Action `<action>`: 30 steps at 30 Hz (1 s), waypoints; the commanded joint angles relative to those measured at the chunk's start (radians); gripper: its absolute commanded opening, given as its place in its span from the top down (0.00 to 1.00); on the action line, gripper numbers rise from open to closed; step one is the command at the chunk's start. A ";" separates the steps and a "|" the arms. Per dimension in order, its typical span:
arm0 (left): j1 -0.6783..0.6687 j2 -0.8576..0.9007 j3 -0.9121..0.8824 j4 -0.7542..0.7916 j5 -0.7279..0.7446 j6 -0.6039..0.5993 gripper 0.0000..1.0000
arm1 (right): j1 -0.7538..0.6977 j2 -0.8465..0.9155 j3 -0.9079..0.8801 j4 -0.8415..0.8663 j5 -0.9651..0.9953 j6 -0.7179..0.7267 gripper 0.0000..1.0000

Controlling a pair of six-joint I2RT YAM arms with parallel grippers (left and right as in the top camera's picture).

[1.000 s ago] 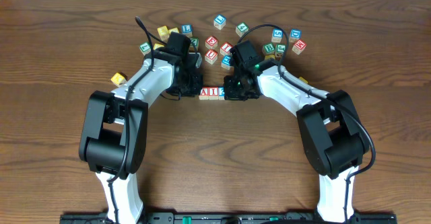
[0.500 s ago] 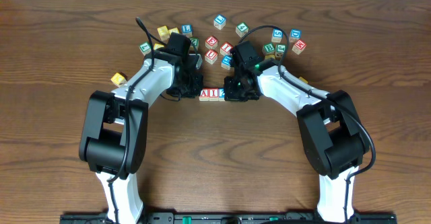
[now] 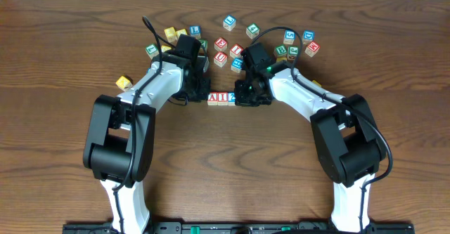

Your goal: Spell out AI2

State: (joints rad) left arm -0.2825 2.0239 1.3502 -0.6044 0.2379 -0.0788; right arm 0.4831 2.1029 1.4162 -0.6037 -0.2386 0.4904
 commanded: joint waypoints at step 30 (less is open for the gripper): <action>0.356 -0.681 0.207 -0.277 -0.228 -0.008 0.02 | -0.214 -0.729 -0.005 -0.297 0.178 -0.131 0.69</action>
State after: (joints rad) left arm 0.0628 1.3712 1.5471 -0.8600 0.0158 -0.0818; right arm 0.2943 1.4563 1.4105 -0.8799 -0.0727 0.3950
